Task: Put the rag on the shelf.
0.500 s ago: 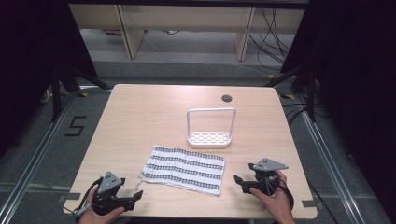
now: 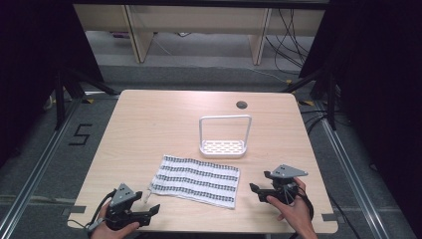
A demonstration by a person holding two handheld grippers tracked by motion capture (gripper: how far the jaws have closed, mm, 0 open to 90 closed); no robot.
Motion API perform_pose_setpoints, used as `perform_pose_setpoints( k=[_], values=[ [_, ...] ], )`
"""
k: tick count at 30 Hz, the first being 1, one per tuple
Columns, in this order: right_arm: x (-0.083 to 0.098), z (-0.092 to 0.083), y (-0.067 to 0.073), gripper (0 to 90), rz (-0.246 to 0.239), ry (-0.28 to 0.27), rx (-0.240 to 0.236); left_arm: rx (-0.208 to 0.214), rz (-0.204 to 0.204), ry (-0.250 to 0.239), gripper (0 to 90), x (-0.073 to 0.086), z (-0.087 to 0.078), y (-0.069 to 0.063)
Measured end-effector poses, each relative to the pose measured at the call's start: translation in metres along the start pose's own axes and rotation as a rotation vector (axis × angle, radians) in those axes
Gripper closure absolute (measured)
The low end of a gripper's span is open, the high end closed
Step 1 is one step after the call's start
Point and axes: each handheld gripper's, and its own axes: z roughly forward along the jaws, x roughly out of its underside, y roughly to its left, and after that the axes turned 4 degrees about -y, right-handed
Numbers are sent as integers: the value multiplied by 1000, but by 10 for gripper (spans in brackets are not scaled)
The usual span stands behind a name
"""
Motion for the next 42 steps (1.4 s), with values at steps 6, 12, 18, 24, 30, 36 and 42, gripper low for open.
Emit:
perform_pose_setpoints(
  k=[6,12,18,24,30,36,42],
  values=[
    [-5,5,0,290,-5,18,-20,30,20,3,216,-7,13,-15],
    [-13,9,1,296,-20,29,-13,61,54,22,223,-12,22,-27],
    [-20,16,2,303,-17,29,-22,75,62,25,233,-18,28,-35],
    [-23,21,1,304,-24,39,-21,95,72,31,238,-22,36,-43],
    [-27,27,0,313,-47,32,-23,109,103,56,243,-28,45,-51],
    [-33,30,-1,338,-56,44,-25,138,141,55,262,-34,56,-64],
    [-38,33,-2,370,-44,46,-46,184,175,61,315,-42,66,-79]
  ],
)
